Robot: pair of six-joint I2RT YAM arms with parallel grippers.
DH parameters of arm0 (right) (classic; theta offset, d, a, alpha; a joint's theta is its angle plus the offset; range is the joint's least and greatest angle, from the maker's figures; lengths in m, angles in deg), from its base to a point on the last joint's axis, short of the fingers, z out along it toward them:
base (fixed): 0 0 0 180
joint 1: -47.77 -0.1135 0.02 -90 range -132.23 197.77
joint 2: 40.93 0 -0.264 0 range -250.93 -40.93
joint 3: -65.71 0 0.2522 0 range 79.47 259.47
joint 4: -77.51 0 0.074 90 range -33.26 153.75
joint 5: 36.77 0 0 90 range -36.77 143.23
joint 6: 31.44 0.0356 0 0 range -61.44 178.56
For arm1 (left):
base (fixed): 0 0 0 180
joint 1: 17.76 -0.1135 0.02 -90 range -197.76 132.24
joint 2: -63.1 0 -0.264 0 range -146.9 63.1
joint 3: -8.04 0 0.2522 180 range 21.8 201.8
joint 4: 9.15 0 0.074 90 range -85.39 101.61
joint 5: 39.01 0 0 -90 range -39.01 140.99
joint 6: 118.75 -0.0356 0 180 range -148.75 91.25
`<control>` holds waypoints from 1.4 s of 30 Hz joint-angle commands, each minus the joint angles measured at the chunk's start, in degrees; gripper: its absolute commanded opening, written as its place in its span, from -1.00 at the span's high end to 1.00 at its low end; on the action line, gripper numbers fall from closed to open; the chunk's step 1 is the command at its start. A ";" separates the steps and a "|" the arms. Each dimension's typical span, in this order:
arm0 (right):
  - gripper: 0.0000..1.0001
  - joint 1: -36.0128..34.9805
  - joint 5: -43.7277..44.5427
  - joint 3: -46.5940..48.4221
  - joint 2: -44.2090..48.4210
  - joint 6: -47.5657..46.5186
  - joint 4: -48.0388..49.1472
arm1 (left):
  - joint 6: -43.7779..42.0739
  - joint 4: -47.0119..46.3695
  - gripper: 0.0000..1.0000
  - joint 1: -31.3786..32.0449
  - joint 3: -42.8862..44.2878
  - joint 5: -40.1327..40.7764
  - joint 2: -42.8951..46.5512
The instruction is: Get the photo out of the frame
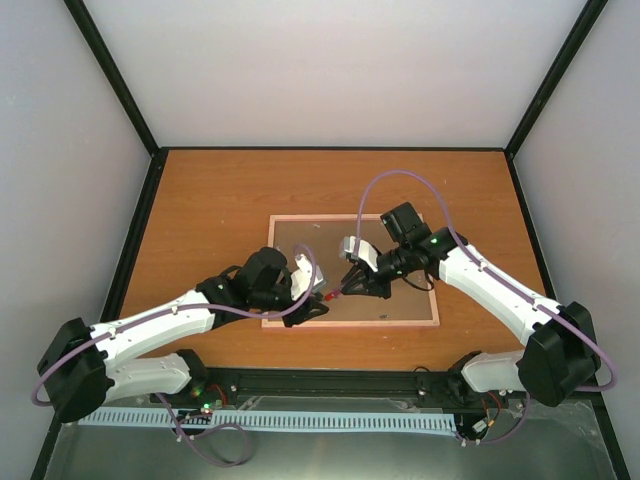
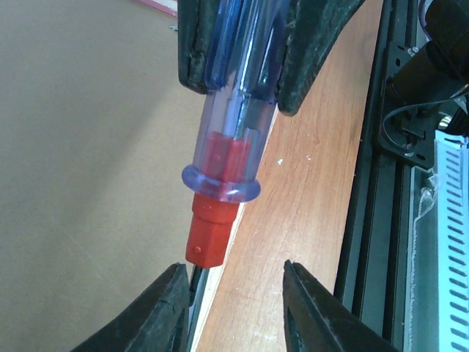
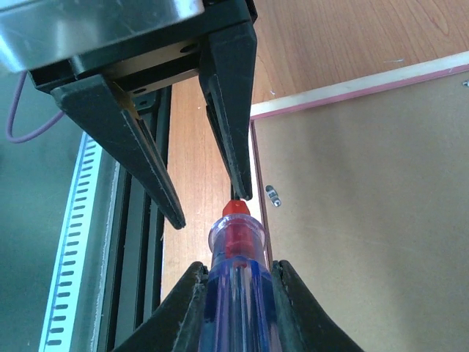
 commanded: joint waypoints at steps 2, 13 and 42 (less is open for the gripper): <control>0.93 0.89 -3.86 0.07 2.21 -0.91 -0.40 | -2.79 -0.59 0.35 0.63 -0.47 -1.27 0.22; 0.89 0.91 -8.87 2.89 0.12 -4.43 -5.61 | -3.00 -0.66 0.56 0.63 -0.35 2.99 0.79; -0.64 3.49 -6.76 11.24 0.74 29.07 13.01 | 27.26 -20.65 0.98 0.63 -1.92 16.06 10.95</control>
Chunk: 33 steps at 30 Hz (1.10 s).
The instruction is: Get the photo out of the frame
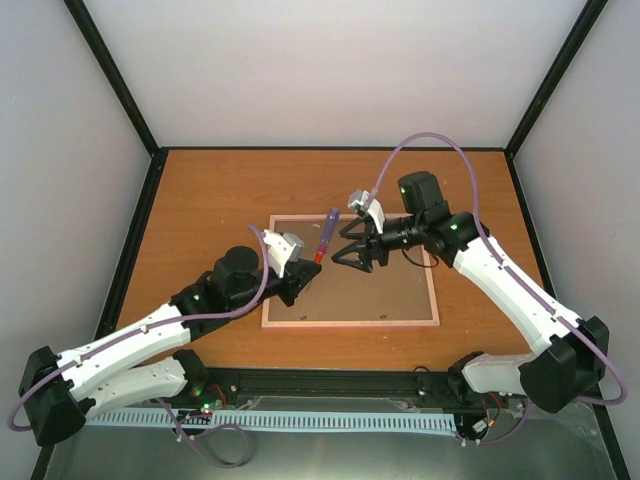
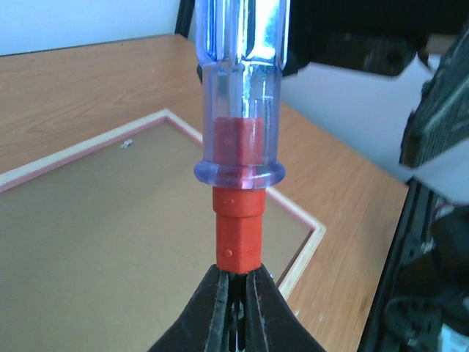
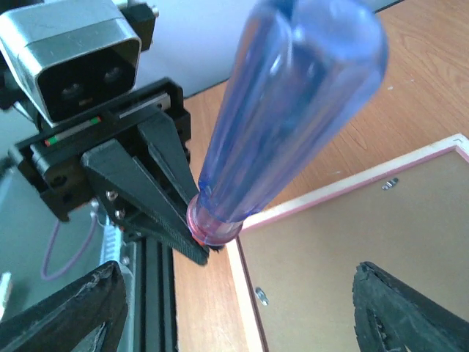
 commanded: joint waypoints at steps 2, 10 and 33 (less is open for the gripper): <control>-0.62 -0.12 -2.74 2.77 -2.72 11.34 6.82 | 12.02 -15.18 0.98 0.08 -2.41 0.90 -1.20; -0.59 -0.34 -5.88 4.91 -5.32 17.41 12.01 | 15.09 -19.65 0.99 0.10 -3.23 1.30 -1.44; 0.84 -1.57 -1.38 3.97 -8.12 20.69 13.67 | 15.10 -16.02 0.09 0.10 -3.55 2.83 -2.51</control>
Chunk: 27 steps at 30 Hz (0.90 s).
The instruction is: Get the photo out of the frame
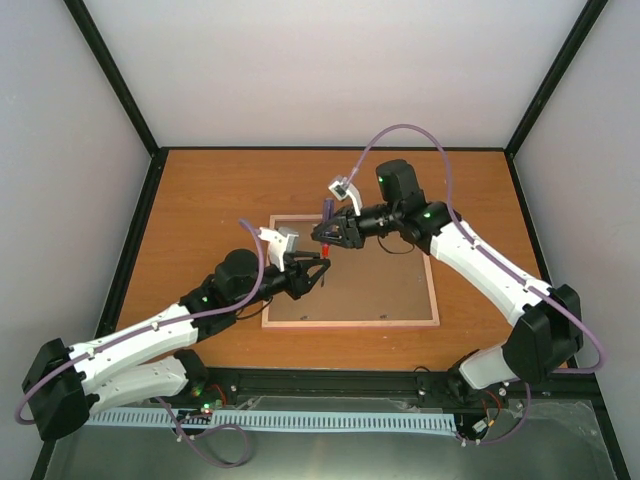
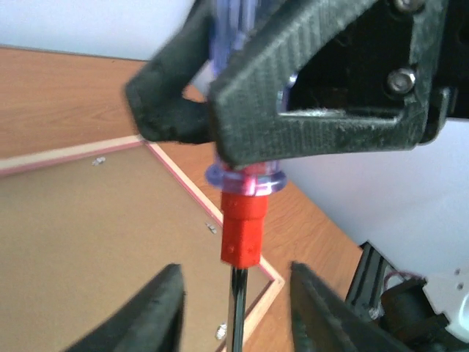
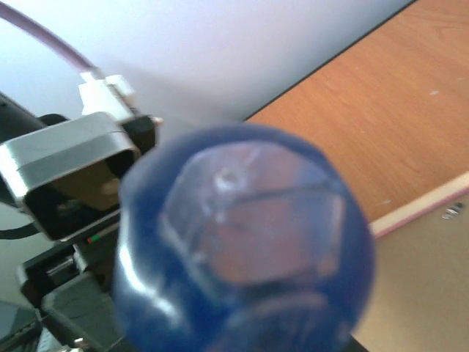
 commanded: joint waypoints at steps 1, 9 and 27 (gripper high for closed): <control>0.92 3.07 5.48 -0.18 1.91 -2.80 -1.80 | -0.56 1.59 0.00 0.10 0.48 2.59 0.18; 0.94 20.05 33.45 3.71 1.95 -21.00 -22.29 | 2.15 6.74 -0.28 0.10 -5.32 7.52 4.15; 0.94 50.46 47.26 8.15 -23.59 -41.30 -38.80 | 4.11 9.91 -0.39 0.02 -11.63 9.73 12.49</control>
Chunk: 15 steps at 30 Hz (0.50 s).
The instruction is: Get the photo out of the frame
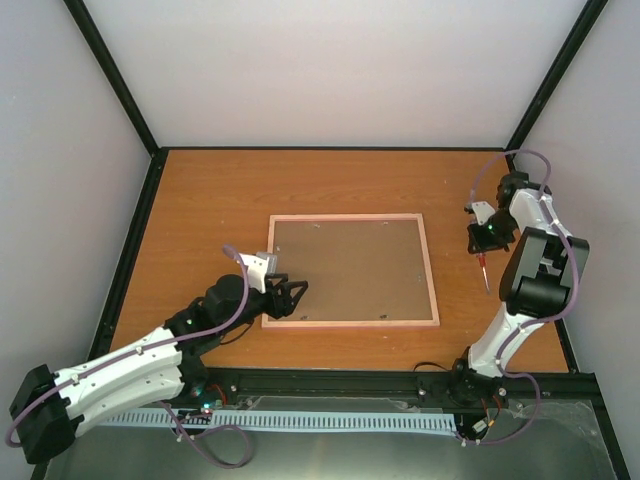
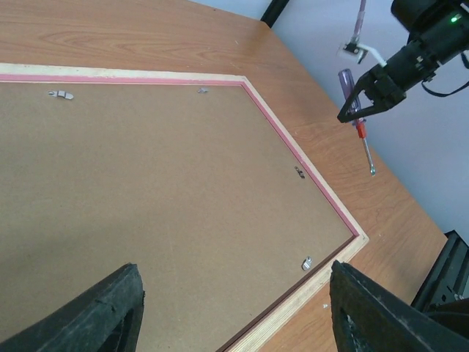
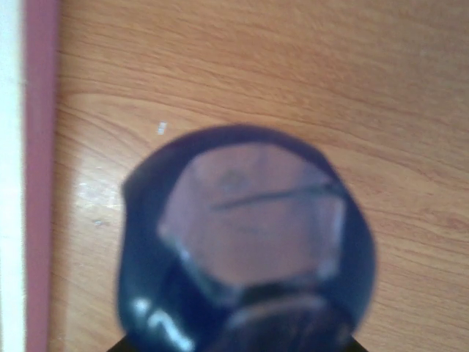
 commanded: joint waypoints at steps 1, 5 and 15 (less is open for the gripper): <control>0.94 1.74 1.90 0.87 -3.60 -1.72 0.34 | 0.87 0.22 -0.39 0.01 0.97 -1.28 -0.56; 0.94 1.81 5.15 0.01 -6.13 -1.60 4.67 | 0.29 1.13 -0.39 0.03 2.08 -2.29 -1.70; 0.66 1.83 9.44 0.52 -11.19 -1.48 7.80 | 1.28 -0.72 -0.39 0.02 0.27 -1.07 0.45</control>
